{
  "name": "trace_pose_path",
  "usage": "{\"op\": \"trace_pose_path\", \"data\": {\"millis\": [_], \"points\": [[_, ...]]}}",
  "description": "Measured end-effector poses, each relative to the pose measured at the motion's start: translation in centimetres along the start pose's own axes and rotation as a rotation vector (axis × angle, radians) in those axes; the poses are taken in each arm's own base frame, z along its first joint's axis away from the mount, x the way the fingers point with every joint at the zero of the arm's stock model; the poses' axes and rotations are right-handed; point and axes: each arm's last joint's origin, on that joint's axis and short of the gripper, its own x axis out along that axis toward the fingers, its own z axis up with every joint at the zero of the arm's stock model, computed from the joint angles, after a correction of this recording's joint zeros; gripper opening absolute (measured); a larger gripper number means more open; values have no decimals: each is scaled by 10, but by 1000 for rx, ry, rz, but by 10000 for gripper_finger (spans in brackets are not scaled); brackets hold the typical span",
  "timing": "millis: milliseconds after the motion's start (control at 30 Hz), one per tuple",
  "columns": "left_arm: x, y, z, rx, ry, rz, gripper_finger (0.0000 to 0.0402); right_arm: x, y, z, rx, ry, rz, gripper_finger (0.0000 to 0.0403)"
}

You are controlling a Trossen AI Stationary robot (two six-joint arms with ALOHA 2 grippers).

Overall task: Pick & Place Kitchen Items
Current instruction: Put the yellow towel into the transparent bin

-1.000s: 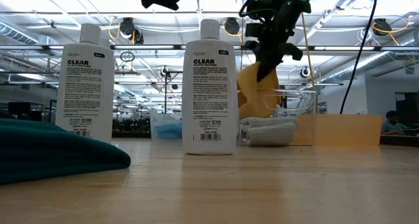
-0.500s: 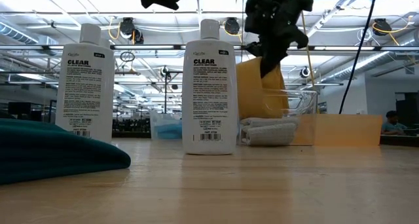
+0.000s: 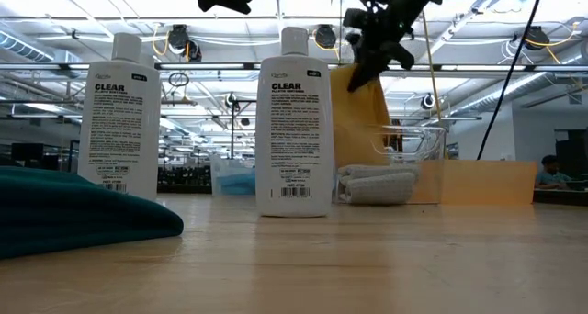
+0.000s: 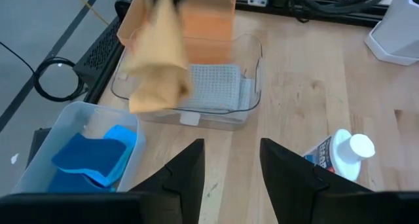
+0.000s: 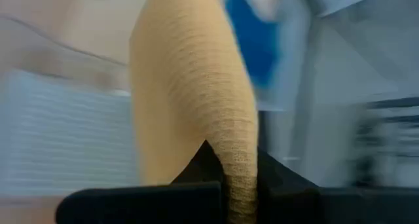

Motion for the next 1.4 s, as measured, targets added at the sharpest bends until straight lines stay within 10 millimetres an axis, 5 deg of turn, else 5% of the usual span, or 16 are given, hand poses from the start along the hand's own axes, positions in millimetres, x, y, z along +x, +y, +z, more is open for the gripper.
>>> {"op": "trace_pose_path", "data": {"millis": [233, 500, 1033, 1400], "points": [[0, 0, 0, 0, 0, 1, 152, -28, -23, -13, -82, 2, -200, 2], [0, 0, 0, -2, 0, 1, 152, -26, -29, -27, 14, -18, -171, 2], [0, 0, 0, -1, 0, 2, 152, 20, 31, -33, 9, -22, 19, 2], [0, 0, 0, -1, 0, 2, 152, 22, 68, -12, 108, -63, 197, 2]]}}
